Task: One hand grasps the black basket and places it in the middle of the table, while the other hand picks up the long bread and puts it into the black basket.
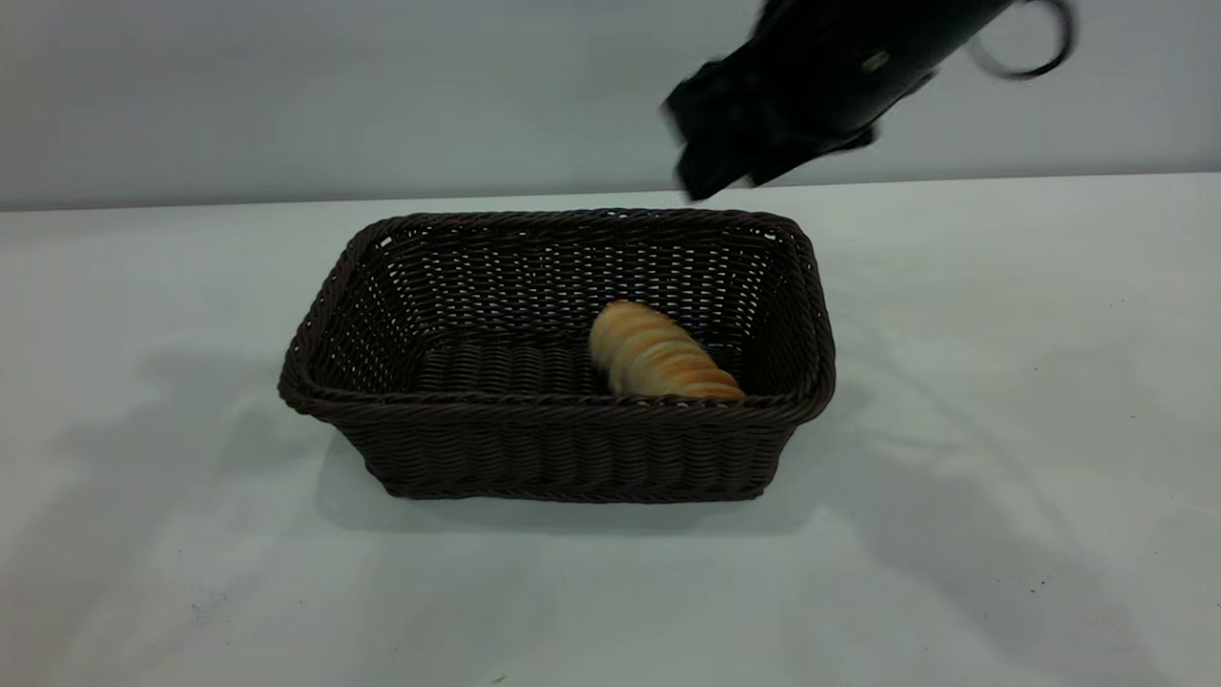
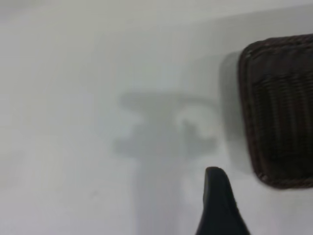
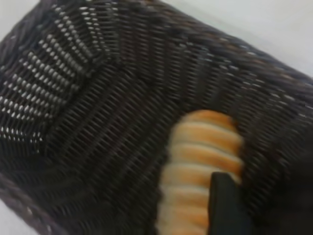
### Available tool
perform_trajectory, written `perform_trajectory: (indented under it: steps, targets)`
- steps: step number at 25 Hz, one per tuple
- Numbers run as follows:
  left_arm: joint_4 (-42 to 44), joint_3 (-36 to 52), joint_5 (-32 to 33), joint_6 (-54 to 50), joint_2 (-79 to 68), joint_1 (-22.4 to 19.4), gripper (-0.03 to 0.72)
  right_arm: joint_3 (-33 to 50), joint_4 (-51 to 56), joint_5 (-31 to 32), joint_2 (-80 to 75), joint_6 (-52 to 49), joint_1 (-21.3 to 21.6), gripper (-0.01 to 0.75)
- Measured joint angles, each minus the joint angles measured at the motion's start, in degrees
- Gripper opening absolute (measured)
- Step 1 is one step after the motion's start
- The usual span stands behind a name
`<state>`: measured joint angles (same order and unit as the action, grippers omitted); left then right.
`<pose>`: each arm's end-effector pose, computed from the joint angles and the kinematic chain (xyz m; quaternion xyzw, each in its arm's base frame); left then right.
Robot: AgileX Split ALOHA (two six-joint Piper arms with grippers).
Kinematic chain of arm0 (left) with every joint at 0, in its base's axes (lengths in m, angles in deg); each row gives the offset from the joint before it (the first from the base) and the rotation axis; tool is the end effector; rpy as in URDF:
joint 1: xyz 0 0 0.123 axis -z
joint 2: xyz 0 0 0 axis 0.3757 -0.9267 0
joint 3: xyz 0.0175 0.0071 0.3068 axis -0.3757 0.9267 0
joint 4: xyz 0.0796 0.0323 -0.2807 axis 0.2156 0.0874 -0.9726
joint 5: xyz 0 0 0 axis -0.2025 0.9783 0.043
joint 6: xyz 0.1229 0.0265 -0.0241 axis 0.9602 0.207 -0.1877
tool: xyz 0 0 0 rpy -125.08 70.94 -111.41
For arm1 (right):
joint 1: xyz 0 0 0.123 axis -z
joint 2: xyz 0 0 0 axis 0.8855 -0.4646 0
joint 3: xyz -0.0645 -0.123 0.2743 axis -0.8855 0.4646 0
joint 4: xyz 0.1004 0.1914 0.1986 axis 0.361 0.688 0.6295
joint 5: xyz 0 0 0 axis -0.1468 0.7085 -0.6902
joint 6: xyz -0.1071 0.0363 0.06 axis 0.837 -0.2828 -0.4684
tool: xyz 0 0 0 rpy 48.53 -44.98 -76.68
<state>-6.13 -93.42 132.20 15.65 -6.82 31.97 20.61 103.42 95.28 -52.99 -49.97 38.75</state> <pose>0.4070 -0.0616 0.3884 0.0652 0.9539 0.0073 0.2930 0.4242 0.2104 0.1558 -0.2111 0.9025 0.1614 0.3390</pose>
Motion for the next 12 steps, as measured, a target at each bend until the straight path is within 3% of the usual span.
perform_trajectory:
  steps: [3,7,12]
  targets:
    - [2.8,0.0,0.4,-0.1,5.1,0.0,0.529,-0.3,-2.8,11.8,6.2,-2.9,6.2,0.431]
    - [5.3,1.0,0.4,-0.1,12.0,0.0,0.529,-0.4,-15.2,29.3,15.0,-12.7,13.5,0.435]
    - [6.4,13.5,0.4,-0.7,24.5,0.0,0.529,-0.4,-31.2,45.3,26.6,-23.1,15.5,0.435]
